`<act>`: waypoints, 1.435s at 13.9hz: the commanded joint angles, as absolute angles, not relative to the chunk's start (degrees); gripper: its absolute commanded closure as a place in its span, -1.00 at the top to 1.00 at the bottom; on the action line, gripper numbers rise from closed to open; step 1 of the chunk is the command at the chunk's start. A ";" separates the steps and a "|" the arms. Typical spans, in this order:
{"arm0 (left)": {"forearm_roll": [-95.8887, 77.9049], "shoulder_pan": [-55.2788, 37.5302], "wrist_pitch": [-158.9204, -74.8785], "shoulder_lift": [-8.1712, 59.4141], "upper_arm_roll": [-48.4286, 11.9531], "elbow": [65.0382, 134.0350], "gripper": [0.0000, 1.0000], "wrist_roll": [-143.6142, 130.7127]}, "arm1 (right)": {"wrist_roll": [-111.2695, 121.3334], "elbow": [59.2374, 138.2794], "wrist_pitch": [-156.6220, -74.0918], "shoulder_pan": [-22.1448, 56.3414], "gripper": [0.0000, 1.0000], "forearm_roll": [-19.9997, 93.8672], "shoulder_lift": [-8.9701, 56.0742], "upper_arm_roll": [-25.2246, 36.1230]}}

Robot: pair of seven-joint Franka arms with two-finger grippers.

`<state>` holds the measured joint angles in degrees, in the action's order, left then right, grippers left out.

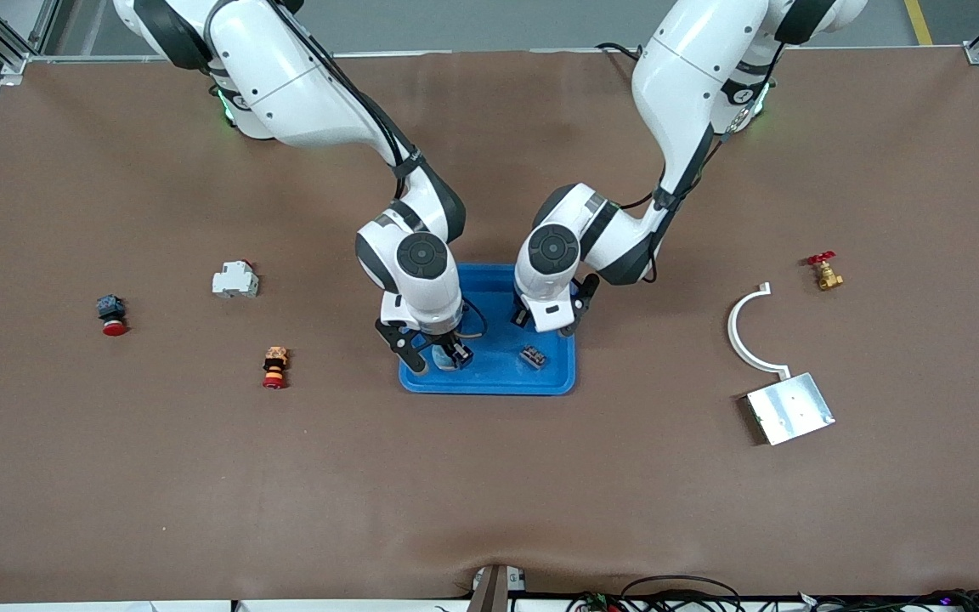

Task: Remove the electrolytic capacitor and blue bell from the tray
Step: 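Close and lift the right gripper with bell while the left lifts capacitor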

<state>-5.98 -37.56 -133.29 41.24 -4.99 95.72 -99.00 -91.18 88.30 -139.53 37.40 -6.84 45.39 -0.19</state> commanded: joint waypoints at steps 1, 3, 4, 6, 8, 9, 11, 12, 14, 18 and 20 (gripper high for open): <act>-4.83 -37.79 -133.68 40.26 -4.92 95.71 -1.00 -100.02 | -92.29 86.05 -138.52 38.06 -1.00 -8.17 46.14 0.18; -4.75 -37.53 -132.81 38.33 -5.10 95.80 -1.00 -99.58 | -92.11 85.43 -138.25 37.97 -1.00 -8.09 45.88 0.26; -4.75 -37.36 -130.98 36.93 -5.10 95.80 -1.00 -99.23 | -92.02 85.26 -137.64 37.97 -1.00 -8.09 45.70 0.18; -4.75 -36.92 -126.06 33.68 -5.10 95.89 -1.00 -96.70 | -91.93 84.20 -136.06 38.06 -1.00 -8.00 45.44 0.18; -4.83 -35.78 -121.57 29.73 -5.19 96.50 -1.00 -93.70 | -91.58 83.15 -133.78 37.79 -1.00 -8.09 45.09 0.17; -4.92 -34.55 -119.99 27.53 -5.36 97.64 -1.00 -92.82 | -90.28 82.97 -132.55 37.62 -1.00 -8.09 44.74 0.18; -5.53 -33.06 -118.75 21.83 -5.36 101.84 -1.00 -87.74 | -85.02 83.06 -129.22 36.57 -1.00 -7.91 43.43 0.17; -5.71 -31.65 -118.22 18.75 -5.54 104.30 -1.00 -84.93 | -82.99 83.06 -126.68 35.61 -1.00 -7.91 42.37 0.09; -6.85 -29.55 -116.20 13.73 -5.54 107.91 -1.00 -78.96 | -78.60 83.49 -122.80 34.02 -1.00 -7.82 39.92 0.09; -8.26 -22.43 -106.54 7.31 -5.54 109.25 -1.00 -64.45 | -70.95 85.16 -118.48 30.33 -1.00 -7.21 35.17 0.00; -8.26 -19.00 -103.72 4.41 -5.54 110.47 -1.00 -57.08 | -66.38 88.14 -118.48 28.31 -1.00 -7.21 31.92 0.00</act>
<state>-7.01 -21.91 -105.49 8.46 -5.01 107.49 -63.30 -70.12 83.22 -118.35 30.43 -6.93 36.44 0.90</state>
